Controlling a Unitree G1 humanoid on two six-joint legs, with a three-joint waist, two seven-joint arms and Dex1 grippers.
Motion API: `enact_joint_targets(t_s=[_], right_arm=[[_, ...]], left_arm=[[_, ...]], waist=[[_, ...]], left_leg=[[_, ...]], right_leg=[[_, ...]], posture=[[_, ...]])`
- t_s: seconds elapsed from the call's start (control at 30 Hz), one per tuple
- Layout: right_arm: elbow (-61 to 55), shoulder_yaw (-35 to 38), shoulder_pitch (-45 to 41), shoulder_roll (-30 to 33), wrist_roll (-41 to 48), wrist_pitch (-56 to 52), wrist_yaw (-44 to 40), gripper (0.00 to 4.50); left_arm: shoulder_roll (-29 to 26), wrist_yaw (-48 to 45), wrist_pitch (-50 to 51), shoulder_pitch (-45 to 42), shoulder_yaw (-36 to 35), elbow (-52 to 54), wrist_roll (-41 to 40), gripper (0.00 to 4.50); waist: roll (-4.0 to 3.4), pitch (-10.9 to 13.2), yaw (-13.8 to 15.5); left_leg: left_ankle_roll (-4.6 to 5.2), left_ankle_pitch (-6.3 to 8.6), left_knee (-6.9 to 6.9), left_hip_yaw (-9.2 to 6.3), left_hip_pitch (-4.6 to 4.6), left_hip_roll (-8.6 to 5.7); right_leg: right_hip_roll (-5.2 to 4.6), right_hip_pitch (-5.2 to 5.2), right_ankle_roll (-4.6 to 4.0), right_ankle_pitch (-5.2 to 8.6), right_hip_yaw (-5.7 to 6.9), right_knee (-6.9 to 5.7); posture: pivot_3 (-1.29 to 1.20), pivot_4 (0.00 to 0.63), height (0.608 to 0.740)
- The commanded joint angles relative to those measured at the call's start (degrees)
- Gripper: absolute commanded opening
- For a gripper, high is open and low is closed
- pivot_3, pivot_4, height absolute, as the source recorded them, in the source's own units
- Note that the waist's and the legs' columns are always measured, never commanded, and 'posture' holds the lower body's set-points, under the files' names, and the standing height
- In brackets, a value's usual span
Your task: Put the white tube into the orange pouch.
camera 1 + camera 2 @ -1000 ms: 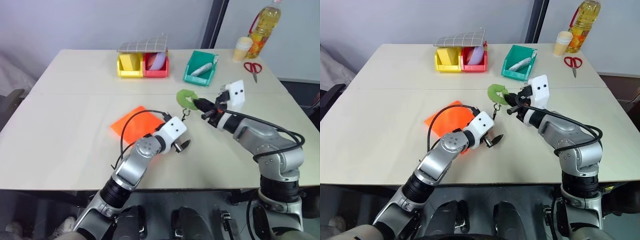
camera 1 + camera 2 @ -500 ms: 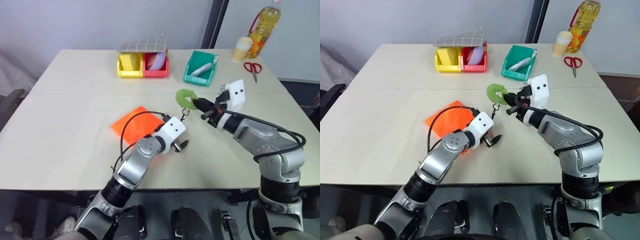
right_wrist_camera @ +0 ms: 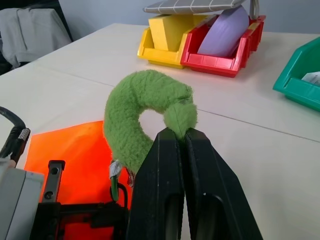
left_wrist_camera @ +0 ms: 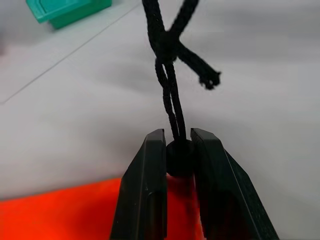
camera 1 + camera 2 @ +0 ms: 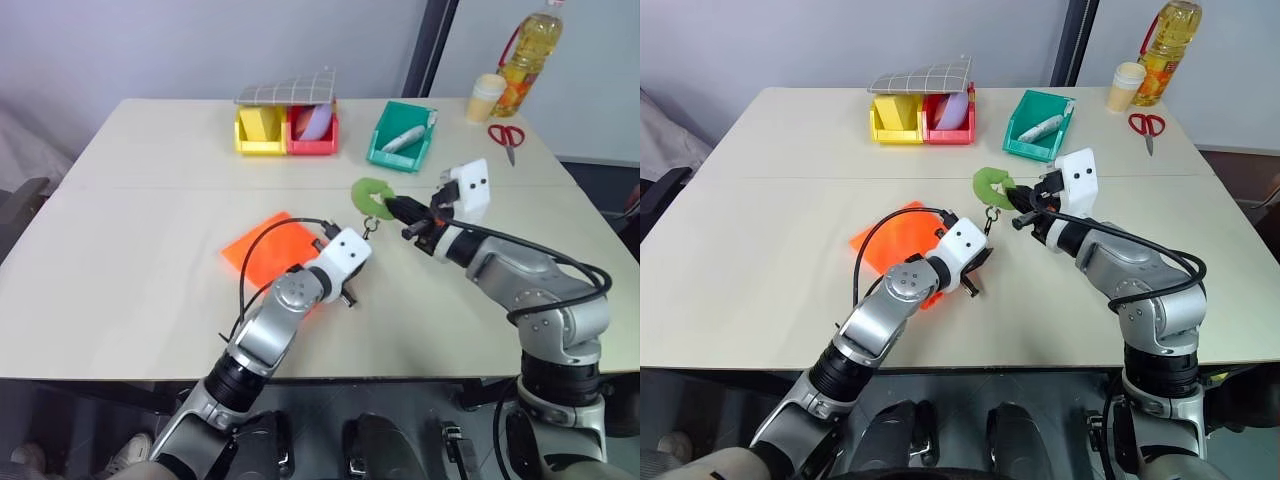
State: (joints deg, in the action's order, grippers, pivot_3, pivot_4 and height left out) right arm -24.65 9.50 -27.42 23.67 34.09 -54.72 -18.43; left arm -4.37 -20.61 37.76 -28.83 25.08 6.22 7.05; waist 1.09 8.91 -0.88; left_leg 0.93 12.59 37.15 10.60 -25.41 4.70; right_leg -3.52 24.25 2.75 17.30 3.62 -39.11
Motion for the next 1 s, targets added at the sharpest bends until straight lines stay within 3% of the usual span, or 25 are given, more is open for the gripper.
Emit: enact_joint_targets(t_s=[0.03,0.8,1.0], right_arm=[[-2.59,0.62,-1.25,0.66,0.71,0.66,0.10,0.00],[7.88,5.23,1.05,8.89,-7.40,6.29,1.91,0.00],[6.83,2.72,2.16,7.66,-7.84,6.45,1.35,0.00]], left_arm=[[-0.30,0.52,-1.28,-0.97,-1.30,0.72,0.49,0.23],[-27.60,-23.37,-9.60,15.99,-11.06,13.39,-13.11,0.23],[-28.99,-23.95,-10.81,17.45,-10.98,14.18,-13.76,0.23]], waist=[[0.00,0.00,0.00],[-0.01,0.00,-0.28],[-0.02,0.00,-0.25]], left_leg=[[0.00,0.00,0.00,0.00,0.00,0.00],[-0.01,0.00,-0.05,0.02,0.02,0.01],[-0.02,0.01,-0.06,0.02,0.02,0.01]], right_leg=[[0.00,0.00,0.00,0.00,0.00,0.00],[-0.02,0.03,-0.02,0.01,0.00,0.01],[-0.04,0.03,-0.03,0.01,0.00,0.01]], posture=[[0.00,0.150,0.740],[0.00,0.150,0.740],[0.00,0.150,0.740]])
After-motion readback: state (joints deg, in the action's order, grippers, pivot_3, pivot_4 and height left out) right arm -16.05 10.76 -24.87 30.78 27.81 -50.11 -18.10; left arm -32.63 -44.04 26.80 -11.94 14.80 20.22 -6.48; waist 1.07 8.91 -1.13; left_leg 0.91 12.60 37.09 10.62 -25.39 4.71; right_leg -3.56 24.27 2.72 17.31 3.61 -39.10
